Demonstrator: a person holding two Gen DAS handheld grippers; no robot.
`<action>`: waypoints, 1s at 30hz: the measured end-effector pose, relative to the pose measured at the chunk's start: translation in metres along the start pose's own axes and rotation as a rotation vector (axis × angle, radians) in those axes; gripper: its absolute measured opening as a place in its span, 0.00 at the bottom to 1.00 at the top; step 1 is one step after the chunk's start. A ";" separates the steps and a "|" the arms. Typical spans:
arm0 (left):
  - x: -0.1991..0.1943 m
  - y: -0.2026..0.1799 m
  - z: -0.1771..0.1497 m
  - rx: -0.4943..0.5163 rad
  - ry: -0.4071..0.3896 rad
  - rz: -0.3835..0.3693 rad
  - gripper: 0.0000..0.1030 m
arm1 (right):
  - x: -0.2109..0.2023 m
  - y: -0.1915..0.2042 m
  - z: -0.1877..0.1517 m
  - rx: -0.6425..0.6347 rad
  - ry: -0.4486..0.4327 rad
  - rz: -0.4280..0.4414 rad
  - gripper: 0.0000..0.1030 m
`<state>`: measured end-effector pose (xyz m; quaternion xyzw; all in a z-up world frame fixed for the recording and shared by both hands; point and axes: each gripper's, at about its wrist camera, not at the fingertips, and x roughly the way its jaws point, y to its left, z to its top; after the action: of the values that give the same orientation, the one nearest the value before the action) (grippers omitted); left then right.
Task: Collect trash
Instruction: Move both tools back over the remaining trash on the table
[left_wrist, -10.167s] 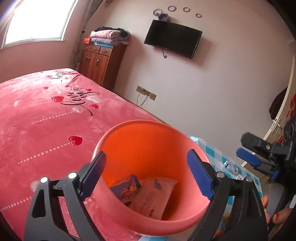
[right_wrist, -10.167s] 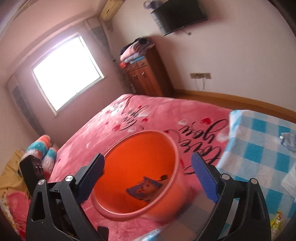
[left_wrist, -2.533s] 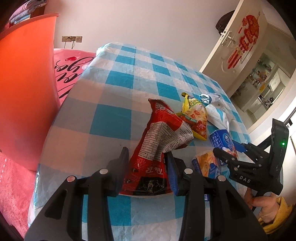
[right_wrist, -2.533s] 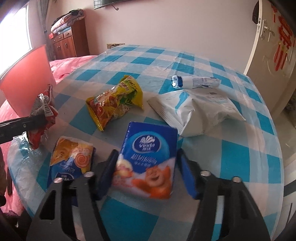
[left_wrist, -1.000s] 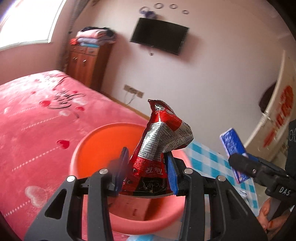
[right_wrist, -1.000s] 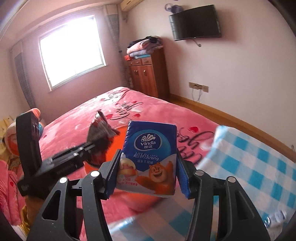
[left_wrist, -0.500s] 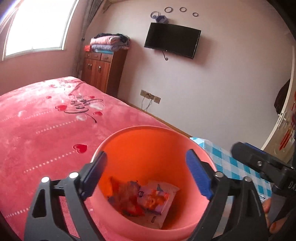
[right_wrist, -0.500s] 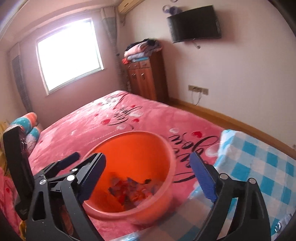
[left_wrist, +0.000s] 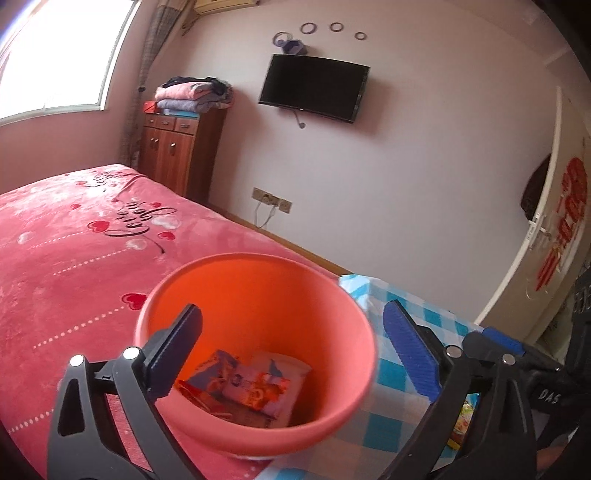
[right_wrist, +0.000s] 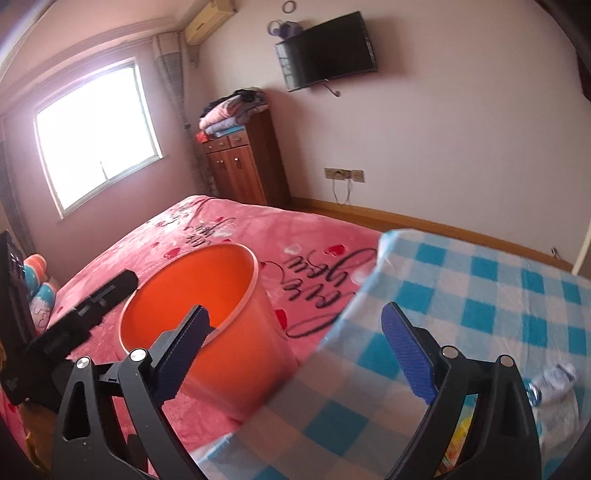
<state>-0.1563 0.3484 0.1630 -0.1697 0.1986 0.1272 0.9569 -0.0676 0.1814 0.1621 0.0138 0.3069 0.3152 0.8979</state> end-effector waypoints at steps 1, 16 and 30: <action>-0.001 -0.004 -0.001 0.011 0.002 -0.007 0.96 | -0.004 -0.005 -0.004 0.013 0.001 -0.007 0.90; -0.019 -0.061 -0.028 0.106 0.024 -0.093 0.96 | -0.042 -0.052 -0.053 0.112 0.020 -0.071 0.92; -0.023 -0.098 -0.053 0.165 0.078 -0.146 0.96 | -0.080 -0.074 -0.073 0.108 -0.033 -0.142 0.92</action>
<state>-0.1639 0.2356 0.1539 -0.1093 0.2328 0.0338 0.9658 -0.1162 0.0634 0.1306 0.0456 0.3087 0.2334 0.9210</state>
